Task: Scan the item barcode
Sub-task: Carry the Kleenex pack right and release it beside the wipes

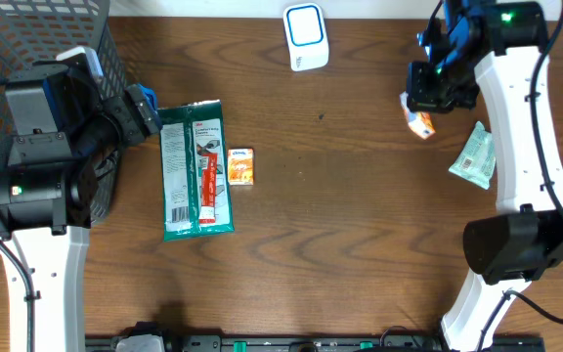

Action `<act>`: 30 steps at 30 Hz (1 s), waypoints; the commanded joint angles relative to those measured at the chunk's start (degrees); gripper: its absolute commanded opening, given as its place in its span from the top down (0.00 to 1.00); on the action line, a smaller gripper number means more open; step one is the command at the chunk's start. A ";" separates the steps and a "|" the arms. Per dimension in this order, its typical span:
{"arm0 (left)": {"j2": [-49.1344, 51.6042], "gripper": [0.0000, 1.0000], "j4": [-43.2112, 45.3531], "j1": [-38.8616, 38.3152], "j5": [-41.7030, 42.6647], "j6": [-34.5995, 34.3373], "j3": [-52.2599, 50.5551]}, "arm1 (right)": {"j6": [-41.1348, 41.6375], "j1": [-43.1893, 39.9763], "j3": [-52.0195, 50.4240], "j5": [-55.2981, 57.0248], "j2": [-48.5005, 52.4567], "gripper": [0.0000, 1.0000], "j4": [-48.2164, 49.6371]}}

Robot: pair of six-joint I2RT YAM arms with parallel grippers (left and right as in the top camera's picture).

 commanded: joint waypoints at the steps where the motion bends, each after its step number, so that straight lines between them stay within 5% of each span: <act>1: -0.04 0.13 0.00 0.28 0.33 0.70 0.31 | 0.74 -0.04 -6.12 8.09 0.28 0.99 2.49; 20: -0.04 0.13 0.00 0.28 0.33 0.70 0.31 | 2.97 -10.38 -43.45 10.82 0.28 0.99 38.34; 30: -0.04 0.13 0.00 0.28 0.33 0.70 0.31 | 2.08 -16.39 -47.04 14.82 0.13 0.99 38.32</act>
